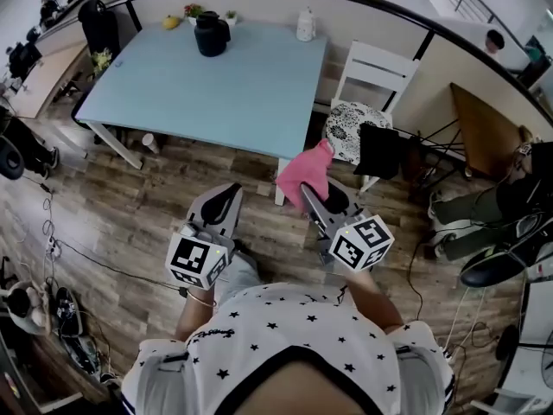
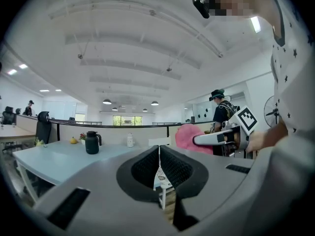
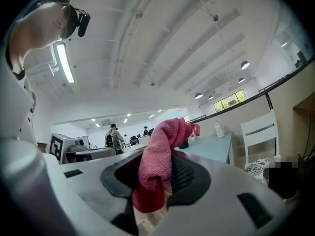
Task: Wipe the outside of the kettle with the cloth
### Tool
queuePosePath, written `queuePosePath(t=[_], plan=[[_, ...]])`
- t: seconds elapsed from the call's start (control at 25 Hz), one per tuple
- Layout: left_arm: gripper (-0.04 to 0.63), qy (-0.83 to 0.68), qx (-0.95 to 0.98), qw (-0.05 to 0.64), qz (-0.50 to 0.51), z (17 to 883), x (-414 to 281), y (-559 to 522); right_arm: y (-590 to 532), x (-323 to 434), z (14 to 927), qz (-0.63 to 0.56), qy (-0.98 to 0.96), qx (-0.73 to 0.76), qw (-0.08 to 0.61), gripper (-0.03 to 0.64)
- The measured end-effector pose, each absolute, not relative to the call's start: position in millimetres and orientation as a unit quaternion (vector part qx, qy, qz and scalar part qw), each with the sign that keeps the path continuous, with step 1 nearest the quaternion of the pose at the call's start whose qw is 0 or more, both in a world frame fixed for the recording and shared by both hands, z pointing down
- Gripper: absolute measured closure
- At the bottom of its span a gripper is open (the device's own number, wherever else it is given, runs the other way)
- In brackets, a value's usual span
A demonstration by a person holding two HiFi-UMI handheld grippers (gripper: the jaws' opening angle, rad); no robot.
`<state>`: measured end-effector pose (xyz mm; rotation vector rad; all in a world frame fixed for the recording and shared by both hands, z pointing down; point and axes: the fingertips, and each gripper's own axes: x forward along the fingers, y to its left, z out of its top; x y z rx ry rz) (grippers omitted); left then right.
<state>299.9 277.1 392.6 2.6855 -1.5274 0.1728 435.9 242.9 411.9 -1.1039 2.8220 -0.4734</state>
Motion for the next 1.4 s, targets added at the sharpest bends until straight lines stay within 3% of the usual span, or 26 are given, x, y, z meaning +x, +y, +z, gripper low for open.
queuePosePath(t=[0.68, 1.4], plan=[[0.565, -0.528, 0.847, 0.037, 0.054, 395.6, 151.9, 197.4, 143.9, 308.4, 414.3, -0.166, 0.916, -0.365, 0.025, 0.485], [0.565, -0.573, 0.817, 0.054, 0.036, 412.3, 21.0, 186.9, 111.3, 185.0, 412.3, -0.152, 0.931, -0.331, 0.004, 0.483]])
